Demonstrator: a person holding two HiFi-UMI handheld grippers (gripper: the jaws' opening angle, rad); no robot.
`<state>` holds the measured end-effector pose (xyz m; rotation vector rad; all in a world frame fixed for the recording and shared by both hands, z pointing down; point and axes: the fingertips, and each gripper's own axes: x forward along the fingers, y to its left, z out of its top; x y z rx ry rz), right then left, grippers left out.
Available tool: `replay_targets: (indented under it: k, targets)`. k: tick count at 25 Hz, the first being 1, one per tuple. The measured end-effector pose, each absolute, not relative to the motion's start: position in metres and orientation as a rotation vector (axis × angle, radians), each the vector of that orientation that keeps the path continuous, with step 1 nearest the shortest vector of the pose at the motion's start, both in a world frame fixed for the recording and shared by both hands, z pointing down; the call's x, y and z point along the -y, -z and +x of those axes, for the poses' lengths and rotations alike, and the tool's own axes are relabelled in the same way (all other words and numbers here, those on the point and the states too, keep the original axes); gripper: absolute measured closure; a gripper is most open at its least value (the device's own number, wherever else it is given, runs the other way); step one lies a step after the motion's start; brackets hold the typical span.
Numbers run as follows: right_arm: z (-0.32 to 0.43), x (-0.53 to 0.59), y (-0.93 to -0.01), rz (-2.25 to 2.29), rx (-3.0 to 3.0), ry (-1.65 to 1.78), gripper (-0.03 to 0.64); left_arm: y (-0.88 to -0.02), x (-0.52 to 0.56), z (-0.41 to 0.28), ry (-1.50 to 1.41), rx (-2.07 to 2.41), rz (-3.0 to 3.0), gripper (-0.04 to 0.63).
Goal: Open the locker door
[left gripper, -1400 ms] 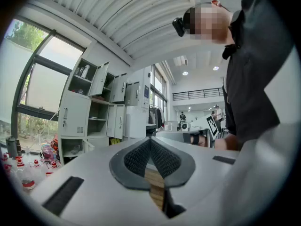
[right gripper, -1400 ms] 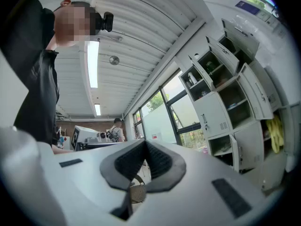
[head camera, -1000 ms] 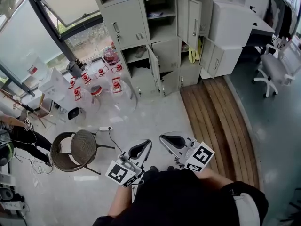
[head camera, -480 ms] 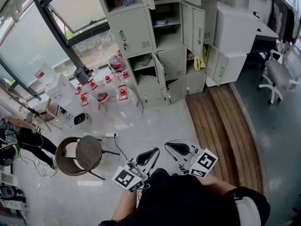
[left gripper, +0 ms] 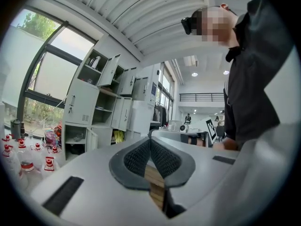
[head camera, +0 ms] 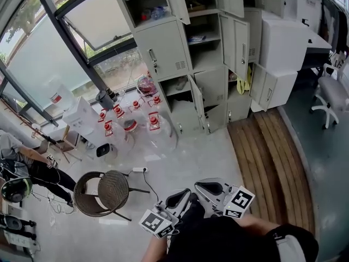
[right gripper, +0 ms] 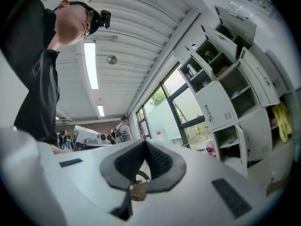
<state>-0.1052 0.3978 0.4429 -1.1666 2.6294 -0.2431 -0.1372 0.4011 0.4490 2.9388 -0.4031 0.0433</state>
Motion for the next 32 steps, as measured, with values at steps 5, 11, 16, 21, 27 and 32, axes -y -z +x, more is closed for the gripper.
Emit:
replay_targets:
  k: [5,11,16,21,27,32]
  targets:
    - [-0.091,-0.365,-0.447,-1.231,-2.616,0.228,0.604,-0.458,-0.362,-0.129,-0.001,0.379,2.923,0.578]
    - [-0.080,-0.298,-0.451,-1.292,-2.600,0.243,0.604,-0.457,-0.294,-0.120,0.042,0.314,2.937,0.578]
    - [-0.085,-0.230,-0.440,-1.310,-2.627,0.197,0.604,-0.443,-0.225,-0.119,0.105,0.288,2.933,0.578]
    - [-0.085,-0.171,-0.433,-1.352,-2.623,0.192,0.604,-0.436,-0.167,-0.121,0.135,0.251,2.940,0.578]
    - [-0.088,-0.110,-0.431,-1.404,-2.606,0.177,0.604,-0.444,-0.108,-0.127,0.149,0.204,2.926,0.578]
    - [-0.079,-0.070,-0.428,-1.485,-2.595,0.118,0.604,-0.450,-0.068,-0.123,0.138,0.159,2.916,0.578]
